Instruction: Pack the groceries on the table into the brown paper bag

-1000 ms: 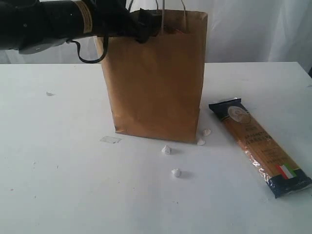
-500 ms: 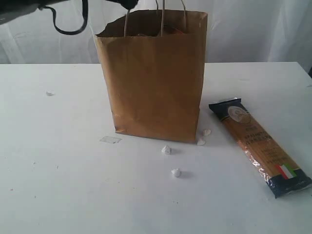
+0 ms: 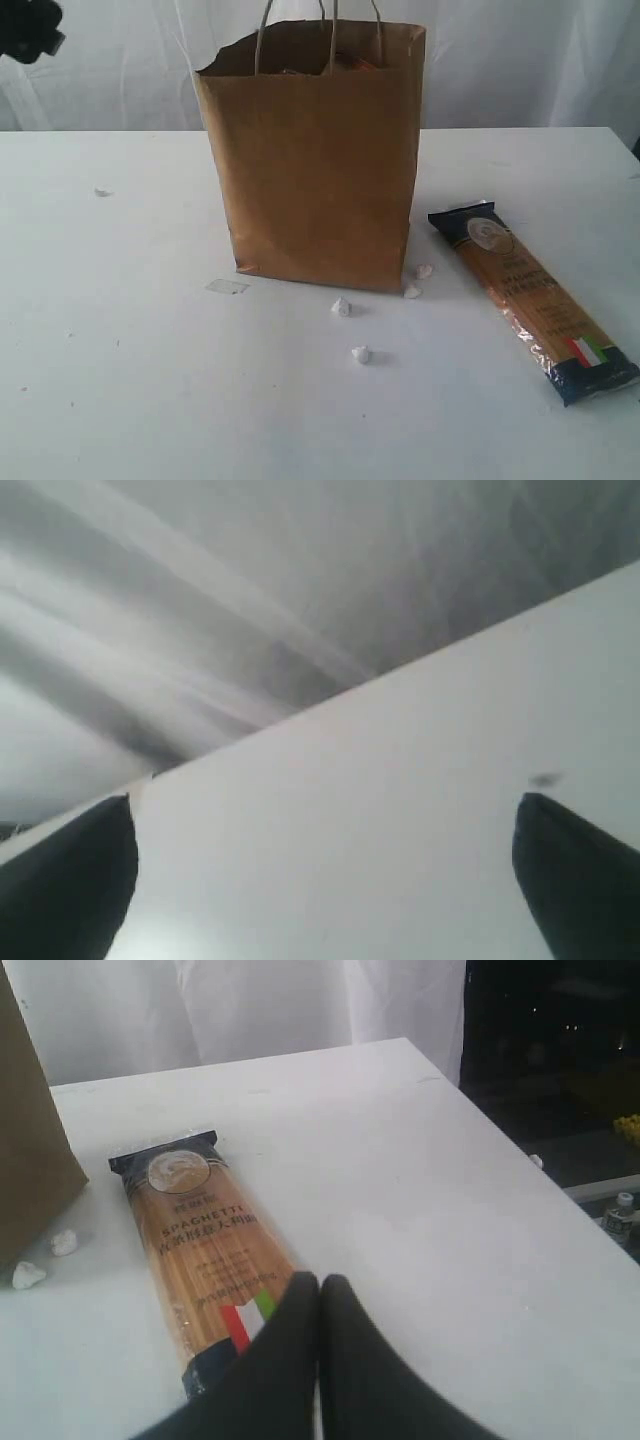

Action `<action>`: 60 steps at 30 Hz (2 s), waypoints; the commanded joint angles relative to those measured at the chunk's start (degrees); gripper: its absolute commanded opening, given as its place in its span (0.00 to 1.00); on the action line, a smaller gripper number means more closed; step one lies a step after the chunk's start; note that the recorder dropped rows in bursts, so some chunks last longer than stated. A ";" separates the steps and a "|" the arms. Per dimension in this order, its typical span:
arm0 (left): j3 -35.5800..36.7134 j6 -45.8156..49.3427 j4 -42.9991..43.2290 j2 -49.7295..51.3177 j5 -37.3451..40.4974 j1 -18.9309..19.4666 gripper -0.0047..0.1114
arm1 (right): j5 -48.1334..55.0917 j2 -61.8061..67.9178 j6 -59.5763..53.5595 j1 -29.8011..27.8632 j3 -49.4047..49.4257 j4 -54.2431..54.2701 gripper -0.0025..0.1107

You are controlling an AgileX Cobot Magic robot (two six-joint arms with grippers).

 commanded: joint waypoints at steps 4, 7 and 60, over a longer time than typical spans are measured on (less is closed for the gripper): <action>9.84 0.56 -0.70 5.61 7.13 12.91 0.94 | -0.38 -0.15 0.25 -0.13 0.02 -0.03 0.02; 16.29 -0.78 -0.53 6.06 3.83 15.44 0.94 | -0.38 -0.15 0.25 -0.13 0.02 -0.03 0.02; 63.93 -24.99 -7.44 -35.78 -49.41 36.61 0.04 | -0.38 -0.15 0.19 -0.13 0.02 0.07 0.02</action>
